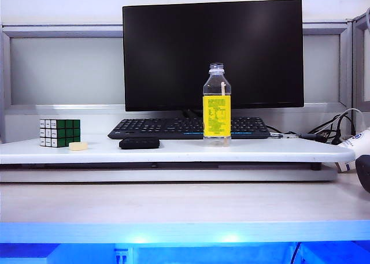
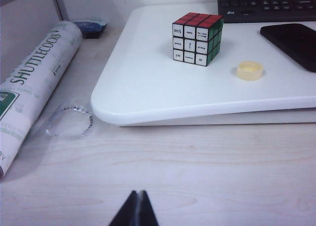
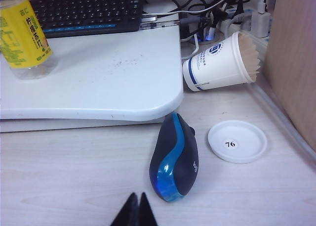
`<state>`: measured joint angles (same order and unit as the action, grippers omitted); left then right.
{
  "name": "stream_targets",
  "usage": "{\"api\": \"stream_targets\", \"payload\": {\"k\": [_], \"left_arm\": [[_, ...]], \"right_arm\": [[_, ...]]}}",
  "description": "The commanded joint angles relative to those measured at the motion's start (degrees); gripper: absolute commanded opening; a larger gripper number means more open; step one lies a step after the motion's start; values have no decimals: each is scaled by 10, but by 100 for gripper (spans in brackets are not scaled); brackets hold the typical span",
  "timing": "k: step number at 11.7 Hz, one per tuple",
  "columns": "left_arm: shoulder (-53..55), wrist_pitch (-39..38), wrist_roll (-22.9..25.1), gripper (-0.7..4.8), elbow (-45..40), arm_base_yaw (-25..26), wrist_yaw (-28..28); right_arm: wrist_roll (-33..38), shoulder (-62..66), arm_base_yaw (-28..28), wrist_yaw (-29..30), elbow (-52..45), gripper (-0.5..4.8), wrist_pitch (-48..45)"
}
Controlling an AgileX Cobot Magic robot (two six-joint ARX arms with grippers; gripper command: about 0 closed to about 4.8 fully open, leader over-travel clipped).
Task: Grab a stick from the table and stick it in a plastic bottle.
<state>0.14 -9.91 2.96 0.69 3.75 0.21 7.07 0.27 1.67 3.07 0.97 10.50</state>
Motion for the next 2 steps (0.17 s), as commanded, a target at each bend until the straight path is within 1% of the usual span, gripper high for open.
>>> {"api": "stream_targets", "payload": {"k": [1, 2], "left_arm": [[0, -7, 0, -5, -1, 0, 0], [0, -7, 0, -5, -1, 0, 0]], "right_arm": [[0, 0, 1, 1, 3, -6, -1], [0, 0, 1, 1, 3, -6, -1]]}}
